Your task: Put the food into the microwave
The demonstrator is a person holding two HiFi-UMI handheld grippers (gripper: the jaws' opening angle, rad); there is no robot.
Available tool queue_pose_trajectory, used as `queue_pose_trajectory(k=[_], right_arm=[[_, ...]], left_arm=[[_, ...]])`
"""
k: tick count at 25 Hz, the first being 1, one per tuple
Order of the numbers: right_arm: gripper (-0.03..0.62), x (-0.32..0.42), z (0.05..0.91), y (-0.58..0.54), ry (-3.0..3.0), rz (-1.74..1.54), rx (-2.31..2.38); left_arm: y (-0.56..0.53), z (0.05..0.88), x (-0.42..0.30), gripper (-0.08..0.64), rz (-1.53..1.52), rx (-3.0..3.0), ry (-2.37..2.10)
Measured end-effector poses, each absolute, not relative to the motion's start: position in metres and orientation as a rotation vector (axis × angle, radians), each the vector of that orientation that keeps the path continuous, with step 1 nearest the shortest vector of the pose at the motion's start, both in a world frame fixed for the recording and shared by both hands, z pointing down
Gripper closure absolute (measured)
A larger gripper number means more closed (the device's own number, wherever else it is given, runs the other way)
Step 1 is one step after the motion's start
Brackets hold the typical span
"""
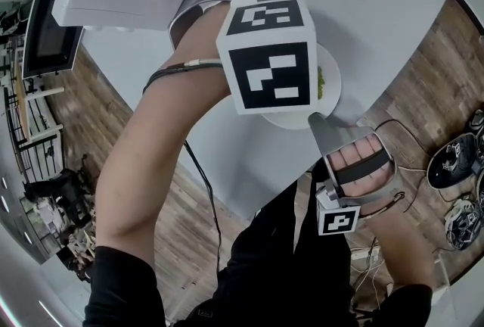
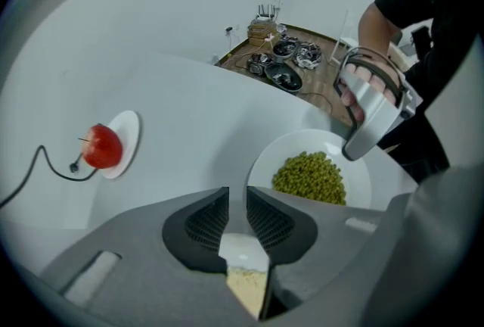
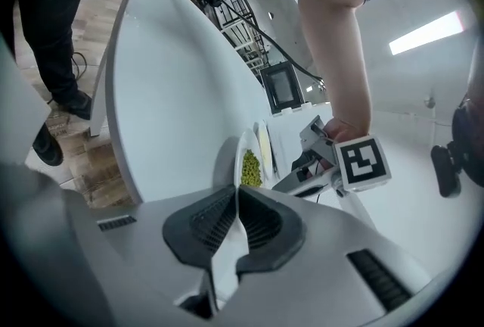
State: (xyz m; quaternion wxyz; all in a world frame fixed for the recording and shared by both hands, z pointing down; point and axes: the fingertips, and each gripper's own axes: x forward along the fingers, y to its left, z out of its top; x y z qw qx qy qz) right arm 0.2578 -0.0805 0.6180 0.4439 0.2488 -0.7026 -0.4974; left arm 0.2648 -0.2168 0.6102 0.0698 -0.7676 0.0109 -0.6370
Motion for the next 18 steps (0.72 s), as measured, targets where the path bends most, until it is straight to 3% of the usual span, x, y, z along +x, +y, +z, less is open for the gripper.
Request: queue_pose_trajectory(k=[18], right_arm=[[0.572,0.272,0.564,-0.084,-1.62,-1.312,0.694]], left_arm=[[-0.174,0.488,0.199,0.486,-1.573,-2.034,0.661]])
